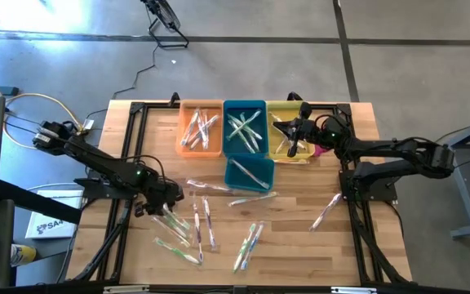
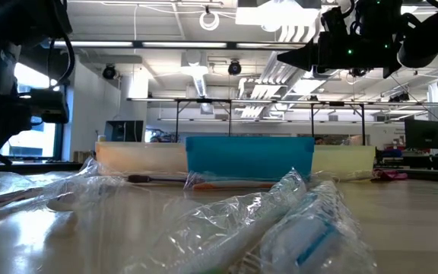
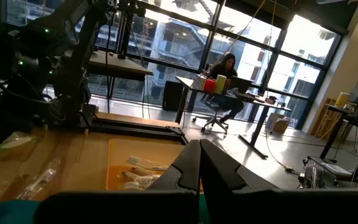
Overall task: Pick & Place Toothbrushes
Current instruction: Put the green toothbrush into the top blue bin
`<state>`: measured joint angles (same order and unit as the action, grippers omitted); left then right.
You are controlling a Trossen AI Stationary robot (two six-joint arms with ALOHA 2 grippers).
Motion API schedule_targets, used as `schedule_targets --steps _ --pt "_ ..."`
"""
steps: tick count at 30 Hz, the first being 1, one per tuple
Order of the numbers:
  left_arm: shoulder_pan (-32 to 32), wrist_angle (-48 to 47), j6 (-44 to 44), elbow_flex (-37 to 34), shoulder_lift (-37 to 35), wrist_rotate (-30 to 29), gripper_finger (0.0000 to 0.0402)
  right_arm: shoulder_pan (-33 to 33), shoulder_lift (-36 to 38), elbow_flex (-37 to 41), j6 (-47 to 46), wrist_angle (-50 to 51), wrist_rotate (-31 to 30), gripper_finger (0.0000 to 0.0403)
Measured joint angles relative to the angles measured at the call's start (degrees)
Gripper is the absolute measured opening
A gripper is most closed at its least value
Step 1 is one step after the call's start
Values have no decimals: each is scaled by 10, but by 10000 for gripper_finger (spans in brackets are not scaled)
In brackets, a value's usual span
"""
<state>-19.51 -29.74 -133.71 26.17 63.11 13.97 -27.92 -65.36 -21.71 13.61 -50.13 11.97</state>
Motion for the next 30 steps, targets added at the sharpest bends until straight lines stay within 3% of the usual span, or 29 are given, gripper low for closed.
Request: schedule_targets --steps 10,30 --pt "0 -15 -1 0 -48 -58 154 0 0 0 0 0 0 2" --pt "0 -62 -34 0 -33 -71 154 0 0 0 0 0 0 2"
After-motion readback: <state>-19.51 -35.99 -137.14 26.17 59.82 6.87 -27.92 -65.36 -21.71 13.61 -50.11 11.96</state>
